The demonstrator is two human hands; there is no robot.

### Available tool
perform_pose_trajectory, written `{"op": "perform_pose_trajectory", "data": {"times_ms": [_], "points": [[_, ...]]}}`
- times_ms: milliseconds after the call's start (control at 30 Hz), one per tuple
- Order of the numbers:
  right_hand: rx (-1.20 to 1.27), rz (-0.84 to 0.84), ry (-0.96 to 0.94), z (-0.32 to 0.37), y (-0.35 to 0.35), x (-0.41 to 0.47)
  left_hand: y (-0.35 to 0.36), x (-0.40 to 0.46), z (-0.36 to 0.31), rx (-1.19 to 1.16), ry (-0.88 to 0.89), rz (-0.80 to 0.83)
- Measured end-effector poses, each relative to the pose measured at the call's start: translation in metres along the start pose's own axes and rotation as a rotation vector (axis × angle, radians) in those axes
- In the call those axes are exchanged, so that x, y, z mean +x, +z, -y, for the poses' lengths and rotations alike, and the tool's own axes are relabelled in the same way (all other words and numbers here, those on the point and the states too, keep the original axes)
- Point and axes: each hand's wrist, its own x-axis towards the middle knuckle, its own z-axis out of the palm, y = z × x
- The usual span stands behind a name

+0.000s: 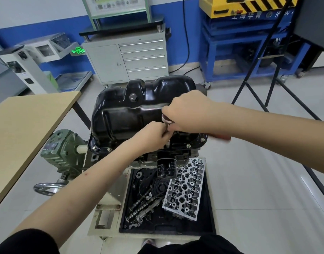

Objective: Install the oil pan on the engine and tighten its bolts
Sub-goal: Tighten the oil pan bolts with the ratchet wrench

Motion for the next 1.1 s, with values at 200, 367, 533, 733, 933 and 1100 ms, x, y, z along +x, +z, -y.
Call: {"op": "perform_pose_trajectory", "data": {"times_ms": [200,367,533,733,933,1100], "points": [[-0.069,-0.062,-0.173,-0.006,0.002,0.000,-0.003,-0.002,0.002,0.016,0.018,0.089],[0.013,0.041,0.016,-0.003,0.000,0.000,-0.002,-0.004,0.003,0.016,0.025,-0.003],[-0.027,-0.062,-0.137,-0.003,0.004,0.002,-0.003,-0.003,0.004,0.047,0.052,0.018],[-0.045,-0.036,-0.068,-0.004,0.000,0.005,-0.005,-0.006,0.009,-0.027,0.030,0.034],[0.038,-0.011,-0.051,0.003,0.001,0.006,-0.001,-0.004,0.006,0.002,0.028,-0.054],[-0.042,-0.045,-0.174,-0.004,0.003,0.007,-0.003,-0.005,0.004,0.008,0.048,-0.007]]}}
